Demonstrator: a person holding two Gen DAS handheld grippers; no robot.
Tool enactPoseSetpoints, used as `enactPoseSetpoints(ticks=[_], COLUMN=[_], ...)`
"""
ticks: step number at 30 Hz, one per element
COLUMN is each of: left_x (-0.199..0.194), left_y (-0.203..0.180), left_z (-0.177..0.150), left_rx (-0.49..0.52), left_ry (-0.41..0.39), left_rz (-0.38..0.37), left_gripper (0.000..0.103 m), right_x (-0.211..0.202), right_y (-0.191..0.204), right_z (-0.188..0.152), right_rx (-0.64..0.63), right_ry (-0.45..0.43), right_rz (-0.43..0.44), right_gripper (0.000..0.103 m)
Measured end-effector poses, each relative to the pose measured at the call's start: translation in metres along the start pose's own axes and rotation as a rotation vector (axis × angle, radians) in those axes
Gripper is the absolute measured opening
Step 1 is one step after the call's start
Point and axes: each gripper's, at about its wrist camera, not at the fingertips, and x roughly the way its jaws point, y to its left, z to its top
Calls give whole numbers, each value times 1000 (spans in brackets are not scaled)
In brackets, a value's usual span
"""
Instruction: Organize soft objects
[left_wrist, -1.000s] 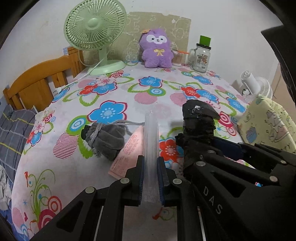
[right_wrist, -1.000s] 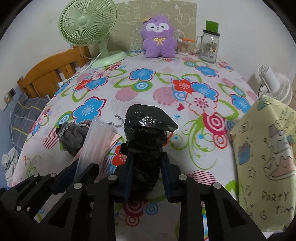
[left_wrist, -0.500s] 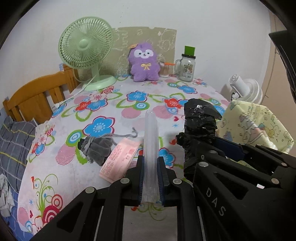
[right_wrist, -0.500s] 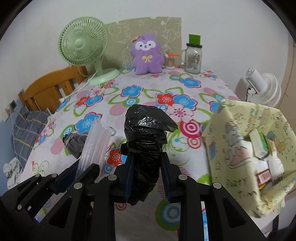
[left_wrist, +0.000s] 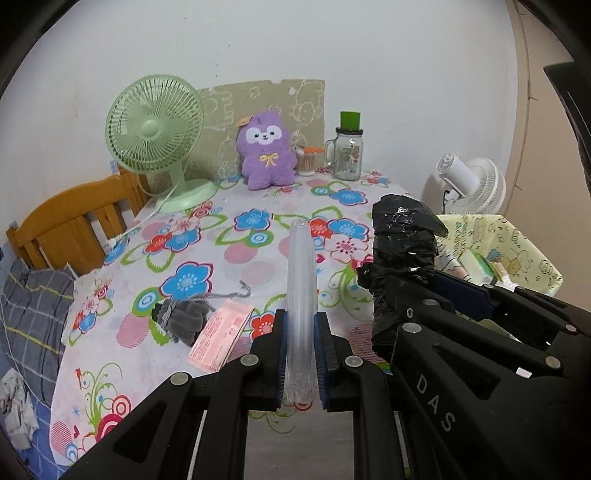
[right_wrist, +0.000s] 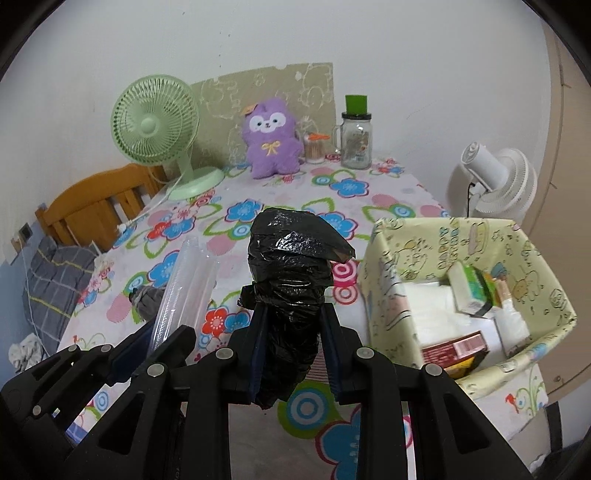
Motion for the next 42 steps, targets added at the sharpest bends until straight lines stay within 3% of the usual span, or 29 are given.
enactPoseSetpoints(ticks=[24, 42], left_x=[-42, -32], left_y=[-25, -53], left_z=[31, 49], left_rx=[35, 70], left_ry=[-83, -95], left_rz=[-22, -42], left_gripper=[12, 12], right_x=[-54, -53], right_y=[-20, -52], right_z=[27, 43], right_rx=[9, 21], right_ry=[-101, -113], right_rz=[-11, -33], right_gripper=[31, 31])
